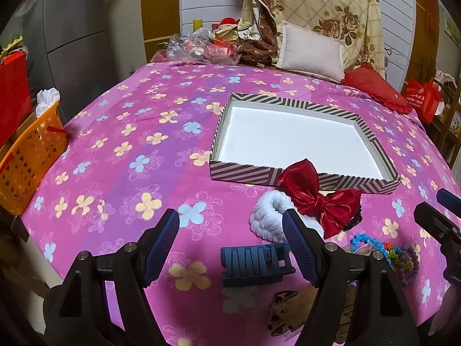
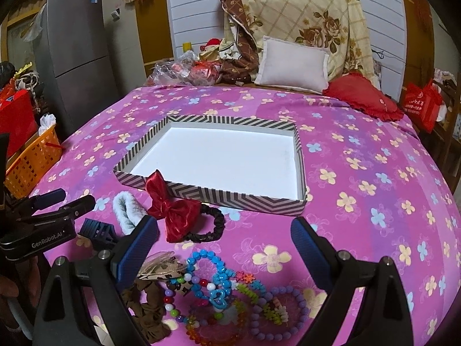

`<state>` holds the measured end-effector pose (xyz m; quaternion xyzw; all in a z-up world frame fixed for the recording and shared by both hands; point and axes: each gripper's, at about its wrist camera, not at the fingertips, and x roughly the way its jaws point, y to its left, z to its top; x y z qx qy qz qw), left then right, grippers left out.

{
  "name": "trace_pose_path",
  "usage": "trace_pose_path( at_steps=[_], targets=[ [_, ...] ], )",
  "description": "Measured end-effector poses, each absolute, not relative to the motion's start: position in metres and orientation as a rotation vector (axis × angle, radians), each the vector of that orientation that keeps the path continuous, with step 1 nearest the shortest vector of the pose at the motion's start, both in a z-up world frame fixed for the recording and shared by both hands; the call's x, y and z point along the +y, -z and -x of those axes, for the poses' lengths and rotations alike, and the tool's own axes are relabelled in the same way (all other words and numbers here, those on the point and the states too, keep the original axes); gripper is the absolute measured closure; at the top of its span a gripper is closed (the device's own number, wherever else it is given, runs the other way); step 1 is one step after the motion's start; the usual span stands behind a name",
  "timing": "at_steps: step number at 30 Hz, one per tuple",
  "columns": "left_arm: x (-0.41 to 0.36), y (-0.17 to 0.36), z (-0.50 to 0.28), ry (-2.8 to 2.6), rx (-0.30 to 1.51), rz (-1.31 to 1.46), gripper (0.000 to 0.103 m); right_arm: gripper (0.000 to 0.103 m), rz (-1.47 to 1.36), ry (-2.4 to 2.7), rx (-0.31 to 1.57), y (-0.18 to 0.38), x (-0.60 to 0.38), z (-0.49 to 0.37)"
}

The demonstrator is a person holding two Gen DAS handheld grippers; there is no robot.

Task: Organize jewelry
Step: 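Move both tools toward the hair accessories beside the striped box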

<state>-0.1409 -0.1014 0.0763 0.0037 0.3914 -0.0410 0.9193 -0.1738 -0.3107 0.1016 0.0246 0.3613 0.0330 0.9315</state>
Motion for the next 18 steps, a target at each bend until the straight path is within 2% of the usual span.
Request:
trace_pose_path(
  at_steps=[18],
  targets=[
    [-0.105, -0.0746, 0.1404, 0.079, 0.81, -0.004, 0.037, 0.007, -0.048, -0.071, 0.766, -0.0918, -0.3081, 0.1689]
  ],
)
